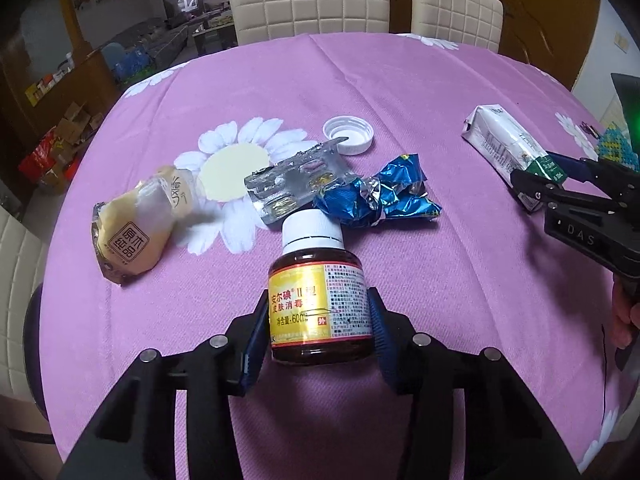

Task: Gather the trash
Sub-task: 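Grasp the brown medicine bottle with the left tool while the right grasps the milk carton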

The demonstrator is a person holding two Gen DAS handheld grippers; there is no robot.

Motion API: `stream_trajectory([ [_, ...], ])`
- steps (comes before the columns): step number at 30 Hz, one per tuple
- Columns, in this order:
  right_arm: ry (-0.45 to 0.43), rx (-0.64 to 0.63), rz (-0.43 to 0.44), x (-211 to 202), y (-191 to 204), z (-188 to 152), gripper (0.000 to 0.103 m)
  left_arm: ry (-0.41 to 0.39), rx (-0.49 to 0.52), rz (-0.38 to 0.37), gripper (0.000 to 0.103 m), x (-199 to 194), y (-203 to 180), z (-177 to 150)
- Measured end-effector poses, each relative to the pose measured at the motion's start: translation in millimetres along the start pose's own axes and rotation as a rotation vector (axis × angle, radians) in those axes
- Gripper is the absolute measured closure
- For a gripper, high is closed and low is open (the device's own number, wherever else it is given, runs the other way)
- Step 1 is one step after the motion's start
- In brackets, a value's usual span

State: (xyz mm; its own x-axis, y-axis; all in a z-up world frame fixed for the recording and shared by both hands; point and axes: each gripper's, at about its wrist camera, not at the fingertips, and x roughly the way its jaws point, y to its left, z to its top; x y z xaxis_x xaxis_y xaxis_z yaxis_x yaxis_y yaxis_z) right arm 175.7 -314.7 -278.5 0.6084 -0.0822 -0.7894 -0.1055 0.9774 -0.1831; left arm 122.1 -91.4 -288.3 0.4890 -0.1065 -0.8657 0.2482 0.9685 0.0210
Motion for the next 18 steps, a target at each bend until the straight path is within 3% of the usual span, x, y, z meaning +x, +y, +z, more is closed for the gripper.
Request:
stream_trajectory([
  [7, -0.049, -0.018, 0.017, -21.0, 17.9, -3.9, 0.048, -0.046, 0.029, 0.019, 0.060, -17.0, 4.8, -3.5],
  [18, -0.126, -0.141, 0.162, -64.1, 84.4, 11.3, 0.048, -0.103, -0.038, 0.061, 0.060, -50.5, 46.3, -10.3],
])
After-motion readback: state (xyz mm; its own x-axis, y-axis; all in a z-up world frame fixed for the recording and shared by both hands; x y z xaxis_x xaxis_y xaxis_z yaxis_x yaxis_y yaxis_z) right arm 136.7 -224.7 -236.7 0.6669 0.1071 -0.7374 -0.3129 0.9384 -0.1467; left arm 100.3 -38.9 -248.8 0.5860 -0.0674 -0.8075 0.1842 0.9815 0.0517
